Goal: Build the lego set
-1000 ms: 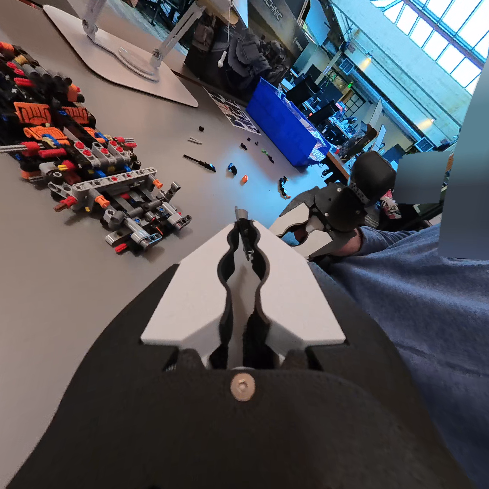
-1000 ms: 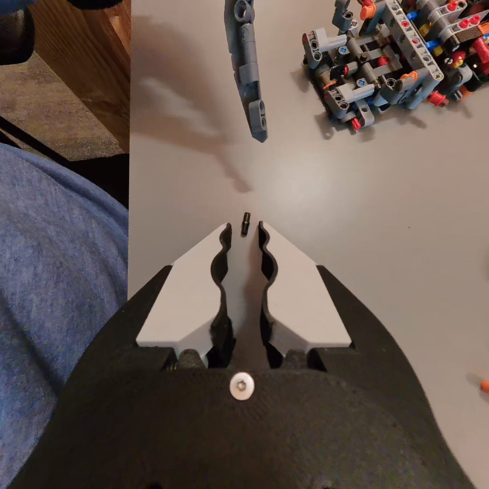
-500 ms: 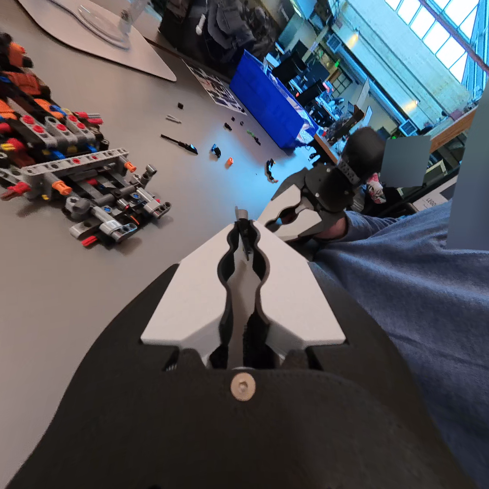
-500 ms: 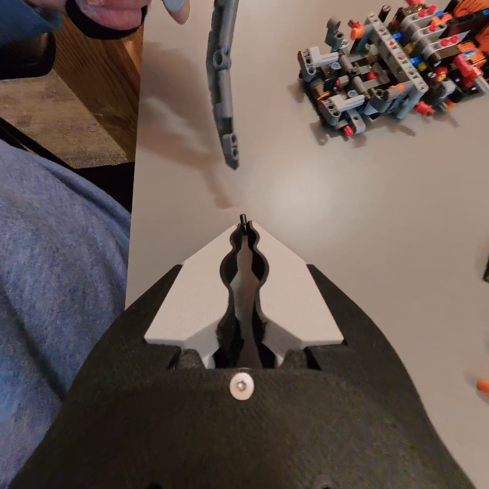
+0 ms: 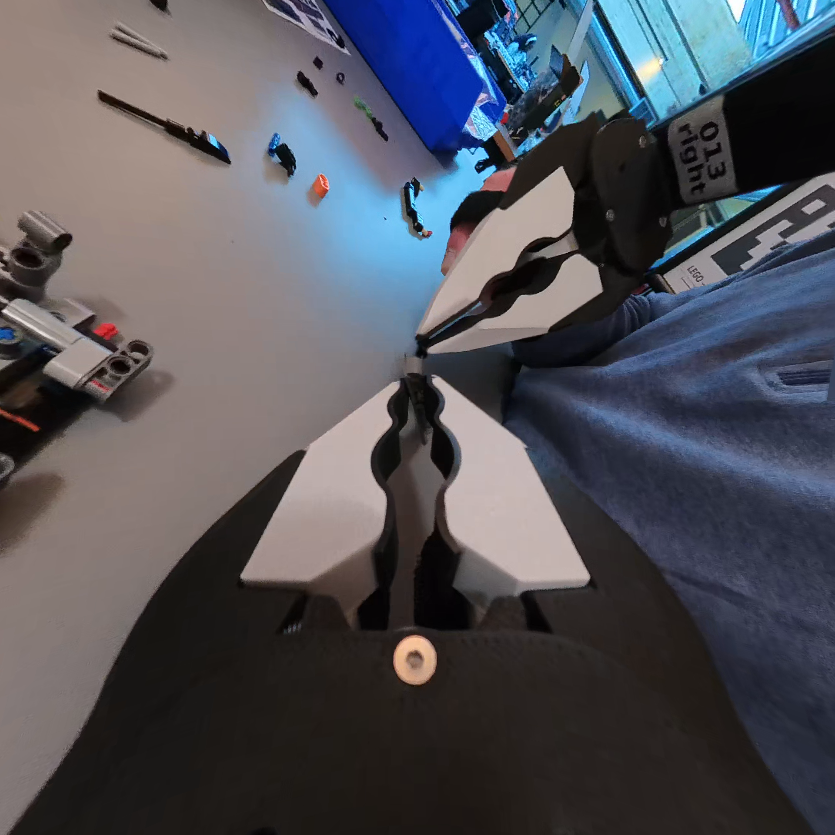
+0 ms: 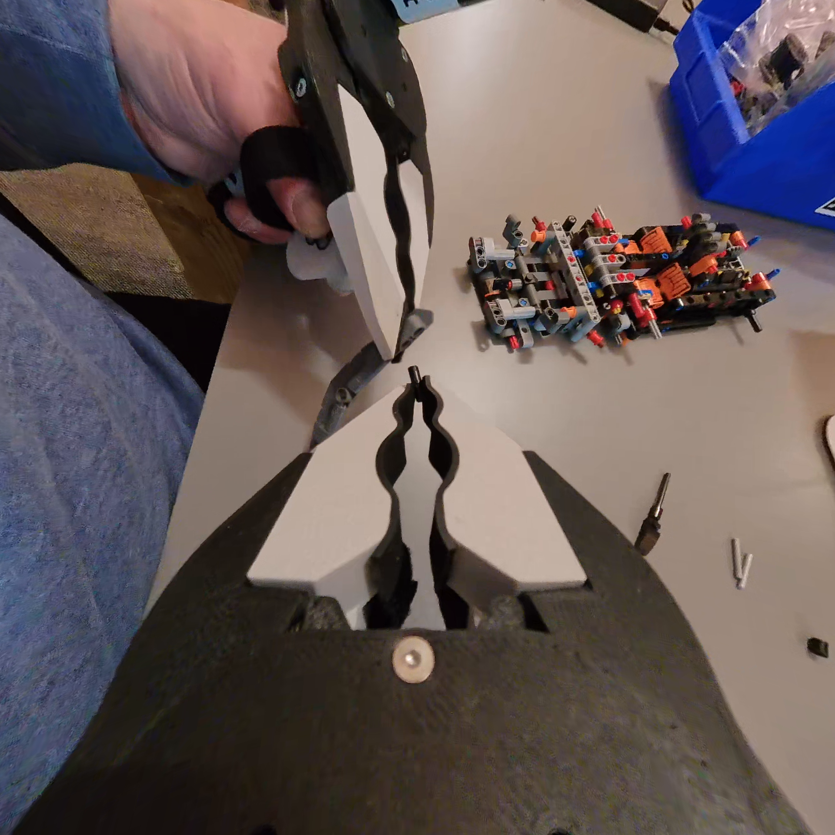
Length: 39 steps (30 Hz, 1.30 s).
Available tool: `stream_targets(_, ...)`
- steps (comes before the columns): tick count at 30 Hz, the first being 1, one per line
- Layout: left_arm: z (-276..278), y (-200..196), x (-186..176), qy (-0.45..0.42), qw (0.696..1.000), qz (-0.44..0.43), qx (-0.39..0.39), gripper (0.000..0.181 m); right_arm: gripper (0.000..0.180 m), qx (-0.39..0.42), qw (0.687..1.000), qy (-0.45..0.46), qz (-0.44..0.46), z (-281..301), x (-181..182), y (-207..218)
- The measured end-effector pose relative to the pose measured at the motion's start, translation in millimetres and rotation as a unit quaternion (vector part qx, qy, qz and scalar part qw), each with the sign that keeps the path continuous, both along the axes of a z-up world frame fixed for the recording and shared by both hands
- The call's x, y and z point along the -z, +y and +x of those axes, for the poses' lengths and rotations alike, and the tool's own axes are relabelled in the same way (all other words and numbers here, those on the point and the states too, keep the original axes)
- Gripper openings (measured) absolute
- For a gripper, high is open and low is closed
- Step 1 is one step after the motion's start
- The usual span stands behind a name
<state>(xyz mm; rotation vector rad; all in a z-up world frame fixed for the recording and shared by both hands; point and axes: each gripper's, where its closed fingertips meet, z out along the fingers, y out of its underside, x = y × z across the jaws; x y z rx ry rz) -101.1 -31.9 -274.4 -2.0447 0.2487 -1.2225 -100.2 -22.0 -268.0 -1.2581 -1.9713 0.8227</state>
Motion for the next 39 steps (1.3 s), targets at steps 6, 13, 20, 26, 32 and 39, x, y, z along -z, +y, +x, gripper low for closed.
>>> stream_targets(6,4,8,5,-0.011,1.000,-0.015,0.012,0.005,0.000,-0.011,1.000,-0.001,0.010,-4,8,1)
stream_targets(13,4,14,7,-0.024,0.999,-0.031,0.026,0.005,0.000,-0.012,1.000,-0.002,0.023,-5,11,9)
stream_targets(20,4,18,10,-0.024,0.998,-0.042,0.031,0.005,0.000,-0.027,0.999,0.003,0.036,-6,9,12)
stream_targets(26,6,20,12,-0.019,0.998,-0.047,0.036,0.005,0.000,-0.033,0.999,0.010,0.011,-6,8,11)
stream_targets(32,7,21,12,-0.020,0.998,-0.049,0.036,0.005,0.000,-0.028,0.999,0.005,-0.045,3,13,13)
stream_targets(39,6,20,12,-0.021,0.998,-0.049,0.029,0.005,0.000,-0.001,0.996,-0.037,-0.077,26,28,30)
